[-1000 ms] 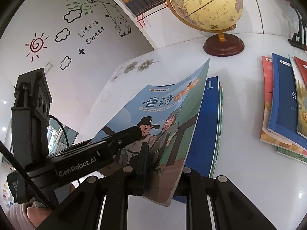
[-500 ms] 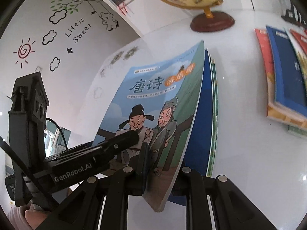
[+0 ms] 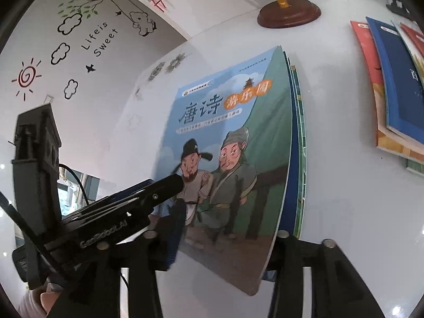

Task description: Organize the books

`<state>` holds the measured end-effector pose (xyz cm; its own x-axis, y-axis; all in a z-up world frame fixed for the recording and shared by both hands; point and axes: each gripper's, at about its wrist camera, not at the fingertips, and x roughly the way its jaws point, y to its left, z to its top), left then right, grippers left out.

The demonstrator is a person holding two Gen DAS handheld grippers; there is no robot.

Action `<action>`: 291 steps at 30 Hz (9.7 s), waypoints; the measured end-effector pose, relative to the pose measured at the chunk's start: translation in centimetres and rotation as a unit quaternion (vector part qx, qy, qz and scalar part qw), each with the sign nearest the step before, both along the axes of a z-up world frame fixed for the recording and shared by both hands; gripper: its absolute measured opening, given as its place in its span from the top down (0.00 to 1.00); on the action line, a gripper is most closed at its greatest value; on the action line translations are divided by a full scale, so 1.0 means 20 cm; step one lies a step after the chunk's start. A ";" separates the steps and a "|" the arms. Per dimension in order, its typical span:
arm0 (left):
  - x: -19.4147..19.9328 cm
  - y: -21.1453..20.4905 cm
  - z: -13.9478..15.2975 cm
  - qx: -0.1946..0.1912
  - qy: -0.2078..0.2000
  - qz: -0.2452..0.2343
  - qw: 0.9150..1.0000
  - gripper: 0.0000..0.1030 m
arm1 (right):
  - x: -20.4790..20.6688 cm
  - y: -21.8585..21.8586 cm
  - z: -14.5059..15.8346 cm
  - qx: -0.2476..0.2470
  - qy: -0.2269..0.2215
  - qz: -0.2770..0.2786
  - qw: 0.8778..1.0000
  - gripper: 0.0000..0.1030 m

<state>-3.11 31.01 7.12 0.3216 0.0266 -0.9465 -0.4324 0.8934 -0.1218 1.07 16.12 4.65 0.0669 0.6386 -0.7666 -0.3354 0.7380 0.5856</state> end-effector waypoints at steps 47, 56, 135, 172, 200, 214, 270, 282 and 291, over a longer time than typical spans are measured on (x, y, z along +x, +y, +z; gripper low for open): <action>0.91 -1.50 -0.08 -0.109 0.041 -0.170 0.978 0.50 | 0.46 -2.03 0.01 -0.008 -0.032 -0.170 0.985 0.45; 1.03 -1.48 -0.07 -0.124 0.007 -0.182 0.975 0.36 | 0.59 -2.07 -0.12 0.086 0.017 -0.140 0.986 0.44; 1.07 -1.93 -0.03 -0.023 -0.067 -0.228 0.971 0.84 | 0.70 -1.96 0.00 -0.040 -0.120 -0.107 0.986 0.93; 0.44 -0.91 0.45 -0.019 -0.152 -0.137 0.979 0.84 | 0.17 -0.99 0.61 0.008 -0.222 -0.032 0.975 0.93; 0.02 -0.04 0.15 -0.059 -0.102 -0.058 0.991 0.82 | -0.12 0.04 0.41 -0.035 -0.180 0.002 0.983 0.93; 0.02 0.03 -0.03 -0.072 -0.049 -0.069 0.994 0.70 | -0.15 0.07 0.14 -0.074 -0.095 -0.067 0.990 0.92; 0.31 -1.17 0.43 0.063 -0.129 -0.070 0.987 0.65 | 0.03 -1.39 0.48 -0.039 -0.154 -0.175 0.972 0.52; 0.37 -1.62 0.44 0.110 -0.169 -0.106 0.974 0.65 | 0.04 -1.75 0.57 -0.073 -0.251 -0.170 0.950 0.48; 0.41 -1.75 0.42 0.144 -0.158 -0.112 0.970 0.65 | 0.11 -1.96 0.52 -0.082 -0.252 -0.187 0.946 0.42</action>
<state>5.00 -3.98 15.47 0.6228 0.1719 -0.7632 -0.2057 0.9772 0.0522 3.20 -23.14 15.02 0.6489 0.3721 -0.6637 -0.2382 0.9278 0.2872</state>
